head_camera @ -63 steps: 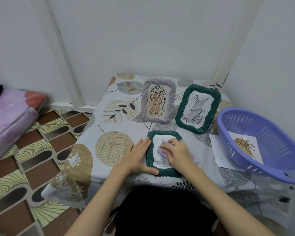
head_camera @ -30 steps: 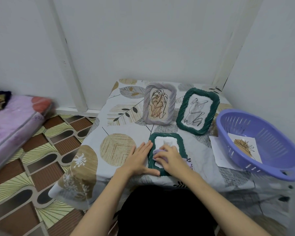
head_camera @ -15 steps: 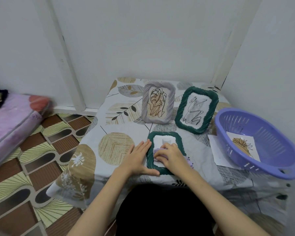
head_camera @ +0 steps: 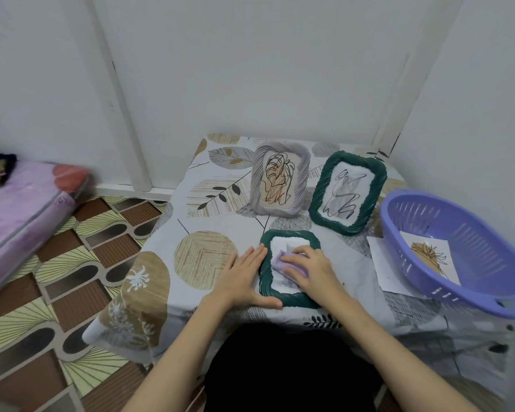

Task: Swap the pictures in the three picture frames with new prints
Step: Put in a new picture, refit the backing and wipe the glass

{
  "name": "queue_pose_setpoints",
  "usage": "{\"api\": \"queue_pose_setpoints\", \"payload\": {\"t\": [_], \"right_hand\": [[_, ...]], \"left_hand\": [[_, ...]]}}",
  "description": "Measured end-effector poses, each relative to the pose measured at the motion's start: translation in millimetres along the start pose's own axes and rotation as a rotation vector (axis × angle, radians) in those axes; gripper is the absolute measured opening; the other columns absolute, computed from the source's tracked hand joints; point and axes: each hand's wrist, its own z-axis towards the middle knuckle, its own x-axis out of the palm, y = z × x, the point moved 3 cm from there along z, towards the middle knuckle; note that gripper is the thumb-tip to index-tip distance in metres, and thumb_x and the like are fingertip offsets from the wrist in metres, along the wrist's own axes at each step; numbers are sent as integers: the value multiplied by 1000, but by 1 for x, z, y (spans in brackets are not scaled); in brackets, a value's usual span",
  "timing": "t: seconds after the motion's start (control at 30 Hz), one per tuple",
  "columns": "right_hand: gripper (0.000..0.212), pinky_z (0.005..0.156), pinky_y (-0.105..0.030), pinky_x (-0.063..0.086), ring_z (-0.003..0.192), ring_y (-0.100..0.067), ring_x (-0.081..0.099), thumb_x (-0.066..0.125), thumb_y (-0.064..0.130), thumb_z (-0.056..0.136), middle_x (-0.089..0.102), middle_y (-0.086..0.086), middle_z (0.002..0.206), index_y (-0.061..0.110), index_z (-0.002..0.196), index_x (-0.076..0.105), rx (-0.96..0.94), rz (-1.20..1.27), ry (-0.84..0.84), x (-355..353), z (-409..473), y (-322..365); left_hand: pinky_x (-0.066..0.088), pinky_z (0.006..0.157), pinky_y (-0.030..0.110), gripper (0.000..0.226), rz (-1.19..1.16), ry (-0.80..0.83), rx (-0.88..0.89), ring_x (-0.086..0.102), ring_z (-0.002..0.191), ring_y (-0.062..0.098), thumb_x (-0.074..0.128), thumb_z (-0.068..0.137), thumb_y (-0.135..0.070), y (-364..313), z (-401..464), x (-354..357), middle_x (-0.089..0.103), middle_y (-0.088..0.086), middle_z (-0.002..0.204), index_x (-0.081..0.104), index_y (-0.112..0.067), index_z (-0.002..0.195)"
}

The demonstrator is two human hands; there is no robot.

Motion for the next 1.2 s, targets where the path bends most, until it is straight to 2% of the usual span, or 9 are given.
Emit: {"api": "queue_pose_setpoints", "payload": {"t": [0.07,0.23,0.4,0.53,0.7,0.83,0.93,1.03,1.2], "right_hand": [[49,79,-39,43,88,-23,50,41,59,77,59,1,106,29,103,70,-39,-33,49,3,-3,4],[35,80,-24,39,84,-24,55,51,51,80,62,-2,99,26,92,73,-220,21,193,-9,-19,-8],[27,81,-37,42,83,-27,50,58,38,84,67,-2,101,20,99,72,-93,-39,67,-12,-1,-9],[33,73,-19,36,71,-18,47,47,47,87,69,7,91,24,92,70,-303,14,55,-8,-35,0],[32,68,-24,31,73,-27,53,54,41,80,72,3,88,18,91,74,-145,-89,-12,-20,-7,-26],[36,72,-20,35,72,-18,47,43,43,91,70,6,90,19,92,70,-296,-28,-38,-12,-39,-12],[34,73,-15,31,73,-7,43,43,40,90,71,8,94,19,93,69,-272,-23,-41,-28,-41,-28],[31,71,-16,29,72,-22,53,42,35,89,70,7,92,20,91,70,-224,-70,-99,-18,-36,-17],[30,75,-21,36,73,-17,49,41,37,94,68,8,93,20,99,66,-312,-61,-113,-25,-53,-27]], "left_hand": [[-8,116,37,133,3,-1,-2,-7,143,5,32,38,-90,0,0,0,-3,-13,156,0,-23,149],[-8,116,37,134,-14,6,-7,-6,143,5,34,37,-89,-1,0,-1,-4,-13,156,0,-23,149],[-9,116,36,134,-10,-1,-8,-6,143,5,33,37,-89,-2,-1,-2,-3,-13,156,1,-23,149],[-8,116,37,133,-28,-9,-17,-5,144,5,34,37,-89,-3,-1,-2,-2,-14,156,2,-23,149],[-8,117,38,133,-34,-4,-13,-4,144,6,36,38,-89,-3,-1,-3,-2,-13,156,2,-23,149],[-6,118,38,133,-34,-20,-23,-3,144,5,35,37,-89,-4,-1,-2,0,-14,156,4,-23,148],[-6,117,37,134,-53,-25,-18,-1,144,6,38,36,-89,-4,-2,-3,2,-14,156,6,-23,148],[-5,117,37,145,-60,-21,-17,-1,144,5,37,27,-97,-4,-1,-3,3,-14,156,6,-24,148],[-6,116,36,148,-63,-20,-19,-2,144,4,26,23,-100,-4,-2,-4,3,-15,156,6,-25,148]]}}
